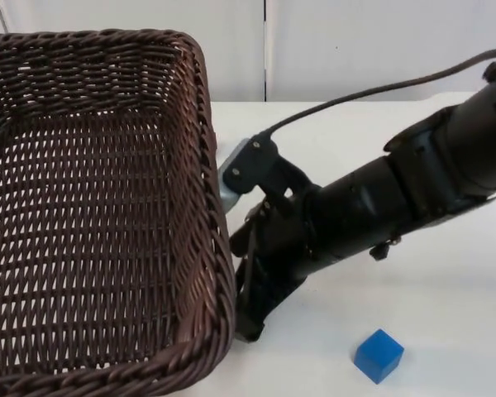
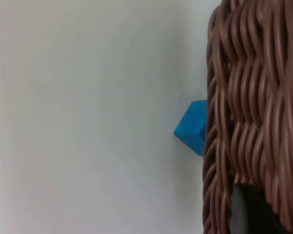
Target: Pick up the basket with the left hand and place the largest block into the basket with the right hand.
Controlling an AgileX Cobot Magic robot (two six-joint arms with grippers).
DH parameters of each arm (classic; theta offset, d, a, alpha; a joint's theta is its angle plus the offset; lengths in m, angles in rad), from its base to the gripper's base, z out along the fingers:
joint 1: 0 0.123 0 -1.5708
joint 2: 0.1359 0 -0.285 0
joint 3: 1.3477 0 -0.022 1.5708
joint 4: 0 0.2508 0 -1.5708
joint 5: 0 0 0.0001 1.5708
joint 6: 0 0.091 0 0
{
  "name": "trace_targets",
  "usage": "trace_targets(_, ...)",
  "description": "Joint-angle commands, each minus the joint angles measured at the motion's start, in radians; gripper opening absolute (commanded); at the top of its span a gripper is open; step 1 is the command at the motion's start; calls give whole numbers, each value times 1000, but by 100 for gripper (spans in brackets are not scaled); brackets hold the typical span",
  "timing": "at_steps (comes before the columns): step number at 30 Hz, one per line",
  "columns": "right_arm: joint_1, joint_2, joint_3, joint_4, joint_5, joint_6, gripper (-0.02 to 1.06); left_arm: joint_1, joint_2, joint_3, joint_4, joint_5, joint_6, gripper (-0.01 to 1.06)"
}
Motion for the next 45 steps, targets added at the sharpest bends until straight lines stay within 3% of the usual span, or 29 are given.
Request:
trace_targets(1,7,24,-16,2,22,-193,102,5,-10,-1,-24,-1,-5,6)
trace_targets(5,7,51,-25,2,76,-217,102,5,-10,-1,-22,-6,-5,6)
trace_targets(11,21,51,-25,2,62,-232,95,5,-10,-1,-22,-12,-5,6)
trace_targets(13,29,52,-27,2,48,-232,84,5,-10,-1,-22,-15,-5,6)
trace_targets(16,29,52,-27,2,3,-221,56,5,-10,-1,-17,-14,-5,6)
trace_targets(17,29,52,-27,2,3,-221,56,5,-10,-1,-17,-14,-5,6)
trace_targets(21,27,52,-27,2,-94,-194,15,5,-10,-1,-17,-11,-5,6)
trace_targets(22,27,52,-27,2,-94,-194,15,5,-10,-1,-17,-11,-5,6)
trace_targets(23,27,50,-27,2,-94,-192,2,5,-10,-1,-15,-11,-5,6)
trace_targets(24,27,48,-27,2,-94,-189,0,5,-10,-1,-15,-11,-5,6)
trace_targets(27,27,29,-25,2,-117,-178,0,5,-10,-1,-15,-11,-5,6)
trace_targets(31,21,-53,10,2,-227,-151,0,5,-10,-1,-15,-11,-9,6)
trace_targets(45,-57,-300,127,2,-327,-16,0,5,-10,-1,-15,-18,-9,6)
